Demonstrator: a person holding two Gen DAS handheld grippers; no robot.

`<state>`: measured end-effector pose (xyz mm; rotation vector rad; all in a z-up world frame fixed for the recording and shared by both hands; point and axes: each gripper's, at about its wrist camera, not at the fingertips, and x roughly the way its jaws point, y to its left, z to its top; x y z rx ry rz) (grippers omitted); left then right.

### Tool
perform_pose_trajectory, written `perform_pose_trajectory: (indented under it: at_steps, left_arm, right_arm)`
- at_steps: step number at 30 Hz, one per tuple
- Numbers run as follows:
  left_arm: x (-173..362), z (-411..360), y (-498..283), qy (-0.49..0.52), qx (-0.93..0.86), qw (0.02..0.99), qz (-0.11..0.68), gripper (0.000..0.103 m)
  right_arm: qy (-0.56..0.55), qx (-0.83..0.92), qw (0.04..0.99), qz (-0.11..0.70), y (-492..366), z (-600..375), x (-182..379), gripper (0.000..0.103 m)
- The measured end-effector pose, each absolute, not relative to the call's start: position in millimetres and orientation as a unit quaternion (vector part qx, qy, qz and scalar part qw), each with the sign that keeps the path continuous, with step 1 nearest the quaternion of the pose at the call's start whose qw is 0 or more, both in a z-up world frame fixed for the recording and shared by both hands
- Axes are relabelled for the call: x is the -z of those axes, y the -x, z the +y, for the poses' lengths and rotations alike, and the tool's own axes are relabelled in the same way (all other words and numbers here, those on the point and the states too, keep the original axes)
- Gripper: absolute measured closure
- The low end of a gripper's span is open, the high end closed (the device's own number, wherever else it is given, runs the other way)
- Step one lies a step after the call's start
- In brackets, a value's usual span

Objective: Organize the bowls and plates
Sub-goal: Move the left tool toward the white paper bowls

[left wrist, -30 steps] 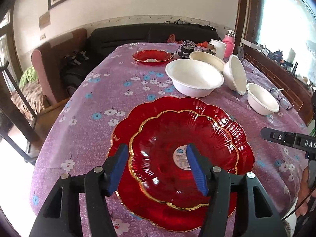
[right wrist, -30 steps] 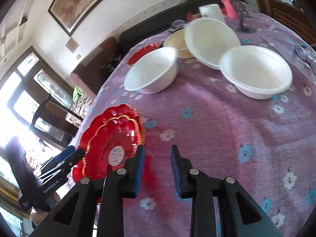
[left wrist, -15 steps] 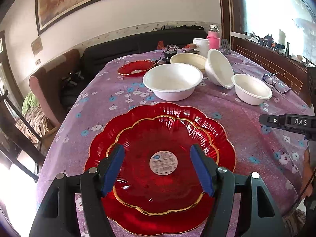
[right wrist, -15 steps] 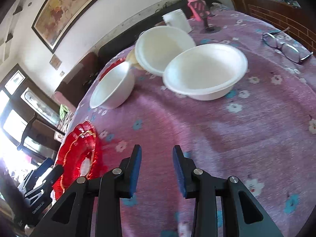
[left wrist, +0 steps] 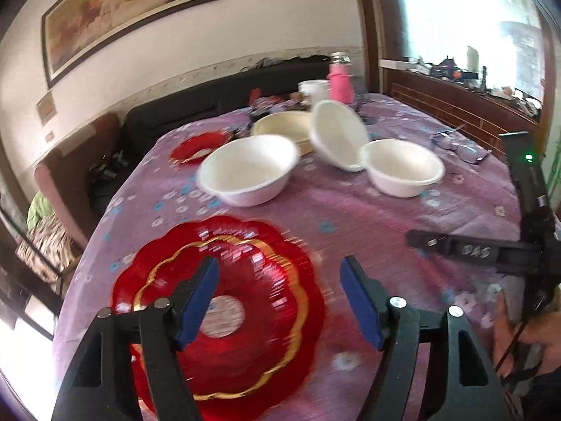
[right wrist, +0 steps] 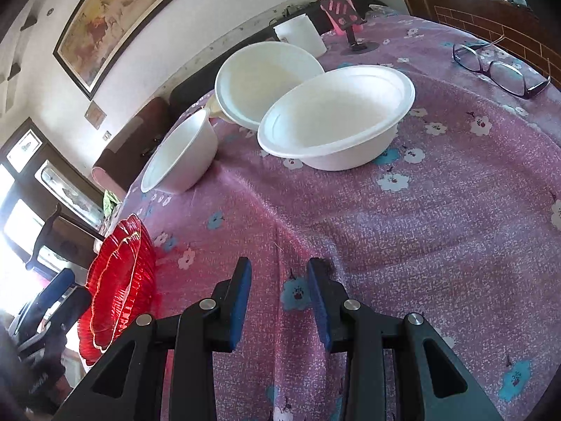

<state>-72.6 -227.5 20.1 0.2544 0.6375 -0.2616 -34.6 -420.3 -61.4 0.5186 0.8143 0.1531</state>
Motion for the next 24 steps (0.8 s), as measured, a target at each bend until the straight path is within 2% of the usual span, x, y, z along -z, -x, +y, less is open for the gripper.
perform_pose_trajectory:
  at_steps: [11,24]
  left_arm:
    - [9.6,-303.8,73.9,-0.169,0.180,0.920,0.304,0.026]
    - [25.1,-337.9,46.1,-0.173,0.201,0.910,0.319,0.027]
  right_arm:
    - [-0.257,-0.045,0.887,0.381,45.5,-440.2,59.1,0.068]
    - [-0.297,-0.002,0.882,0.365,58.1,-497.1,61.8,0.068]
